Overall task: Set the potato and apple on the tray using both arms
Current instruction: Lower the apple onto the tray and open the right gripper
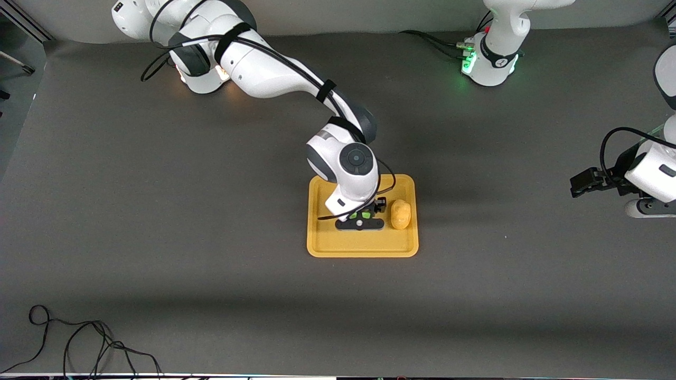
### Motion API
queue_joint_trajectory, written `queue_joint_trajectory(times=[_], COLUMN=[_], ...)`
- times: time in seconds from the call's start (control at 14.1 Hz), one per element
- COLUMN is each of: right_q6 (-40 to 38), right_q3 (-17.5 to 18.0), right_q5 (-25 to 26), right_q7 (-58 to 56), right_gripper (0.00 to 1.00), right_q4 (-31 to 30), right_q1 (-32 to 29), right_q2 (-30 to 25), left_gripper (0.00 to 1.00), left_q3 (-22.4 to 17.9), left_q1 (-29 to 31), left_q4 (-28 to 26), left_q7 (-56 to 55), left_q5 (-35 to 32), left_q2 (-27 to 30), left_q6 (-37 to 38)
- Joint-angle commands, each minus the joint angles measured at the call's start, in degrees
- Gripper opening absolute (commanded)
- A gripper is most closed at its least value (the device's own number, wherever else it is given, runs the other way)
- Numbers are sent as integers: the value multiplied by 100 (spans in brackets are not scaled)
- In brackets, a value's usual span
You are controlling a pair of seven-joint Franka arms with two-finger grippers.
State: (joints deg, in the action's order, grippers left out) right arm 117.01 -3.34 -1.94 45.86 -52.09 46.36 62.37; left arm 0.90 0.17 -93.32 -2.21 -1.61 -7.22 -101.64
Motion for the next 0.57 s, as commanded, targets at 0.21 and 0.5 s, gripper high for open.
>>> queue_joint_trajectory(times=[0.21, 0.5], right_q6=[77, 103], right_q3=[-35, -35], right_q5=[97, 88], right_q7=[72, 124], right_gripper=[30, 100], right_q4=[182, 164], right_q1=[-48, -56], right_q2=[284, 284], left_gripper=[100, 100], left_q3=[-10, -10], left_q1=[-17, -17], left_q4=[-46, -46], left_q7=[18, 18], left_q5=[-76, -76], left_q2=[19, 1], left_q6=[-23, -23])
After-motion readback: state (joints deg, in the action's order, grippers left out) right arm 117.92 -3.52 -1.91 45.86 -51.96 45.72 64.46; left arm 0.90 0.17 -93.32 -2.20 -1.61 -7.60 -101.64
